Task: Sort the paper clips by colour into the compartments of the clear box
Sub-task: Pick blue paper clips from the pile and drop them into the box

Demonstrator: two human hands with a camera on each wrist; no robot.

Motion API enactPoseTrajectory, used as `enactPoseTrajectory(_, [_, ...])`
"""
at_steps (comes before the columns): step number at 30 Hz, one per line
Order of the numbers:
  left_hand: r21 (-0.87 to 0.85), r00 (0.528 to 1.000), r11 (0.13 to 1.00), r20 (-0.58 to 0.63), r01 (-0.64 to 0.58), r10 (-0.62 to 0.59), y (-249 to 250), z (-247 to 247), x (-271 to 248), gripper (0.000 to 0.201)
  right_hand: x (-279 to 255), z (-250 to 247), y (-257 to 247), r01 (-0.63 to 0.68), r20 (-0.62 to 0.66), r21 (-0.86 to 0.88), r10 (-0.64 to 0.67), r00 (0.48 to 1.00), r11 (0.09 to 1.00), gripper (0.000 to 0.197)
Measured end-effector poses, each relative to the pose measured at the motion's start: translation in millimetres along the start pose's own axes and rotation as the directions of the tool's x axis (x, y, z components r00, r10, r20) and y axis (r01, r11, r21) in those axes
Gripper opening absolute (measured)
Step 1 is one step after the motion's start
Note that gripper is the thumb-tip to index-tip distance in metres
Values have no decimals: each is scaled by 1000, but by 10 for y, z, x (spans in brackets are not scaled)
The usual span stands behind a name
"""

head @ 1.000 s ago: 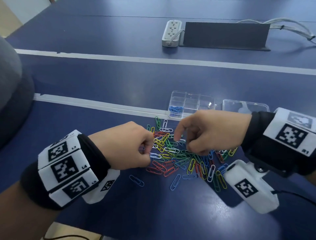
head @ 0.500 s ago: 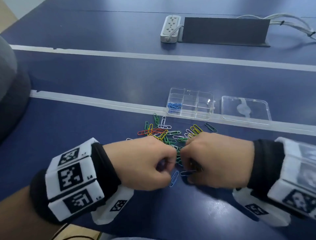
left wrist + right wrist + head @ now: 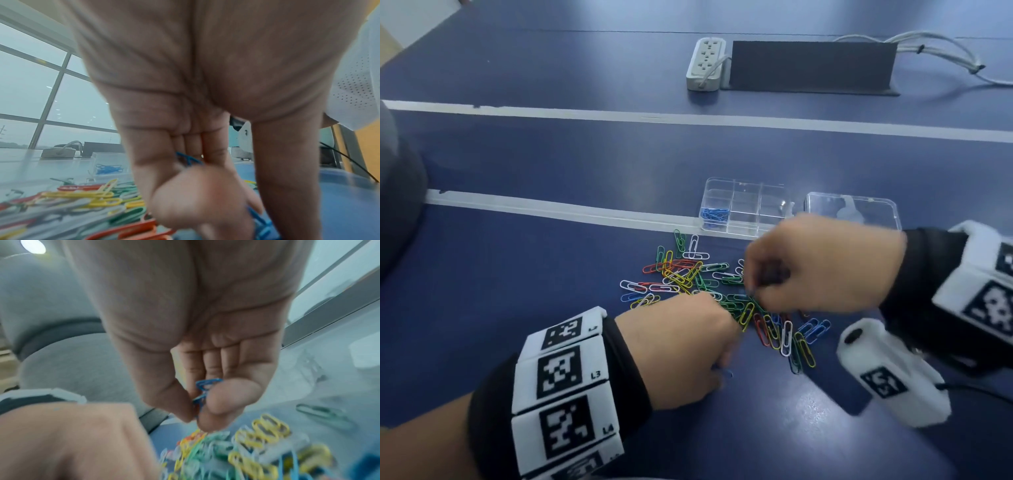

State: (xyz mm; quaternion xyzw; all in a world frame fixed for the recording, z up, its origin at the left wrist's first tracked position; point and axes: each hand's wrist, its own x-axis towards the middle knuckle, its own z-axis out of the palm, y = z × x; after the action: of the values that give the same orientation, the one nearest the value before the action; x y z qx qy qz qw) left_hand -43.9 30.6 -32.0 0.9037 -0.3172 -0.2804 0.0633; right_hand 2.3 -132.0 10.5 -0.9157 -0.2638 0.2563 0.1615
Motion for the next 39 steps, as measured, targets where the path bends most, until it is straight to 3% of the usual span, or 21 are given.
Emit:
enactPoseTrajectory(4, [-39, 1000, 999, -6, -7, 7, 23, 34, -9, 3, 199, -239, 98, -62, -140, 107, 76, 987, 992, 21])
enactPoseTrajectory(9, [-24, 999, 999, -27, -28, 27, 40, 66, -23, 13, 467, -383, 103, -136, -284, 32, 139, 949, 990, 27])
enactPoseTrajectory(14, [-76, 997, 996, -67, -39, 34, -18, 23, -55, 18, 622, -320, 69, -164, -284, -99, 130, 950, 981, 31])
enactPoseTrajectory(21, [-171, 989, 985, -134, 32, -55, -89, -445, 24, 23, 544, -372, 133, -158, -298, -30, 142, 944, 987, 29])
enactPoseTrajectory(27, [-130, 916, 991, -395, 22, -72, -262, -834, 489, 26, 338, -413, 248, -156, -311, 53, 165, 936, 986, 26])
enactPoseTrajectory(29, [-106, 897, 993, -433, 46, -87, -282, -903, 672, 26, 261, -406, 293, -173, -320, 54, 181, 930, 983, 26])
enactPoseTrajectory(36, [-37, 909, 997, -411, 64, -73, -243, -931, 904, 28, 10, -305, 466, -226, -302, 25, 223, 927, 974, 22])
enactPoseTrajectory(39, [-33, 910, 998, -409, 56, -64, -240, -934, 881, 28, -73, -233, 482, -214, -243, -62, 193, 951, 975, 22])
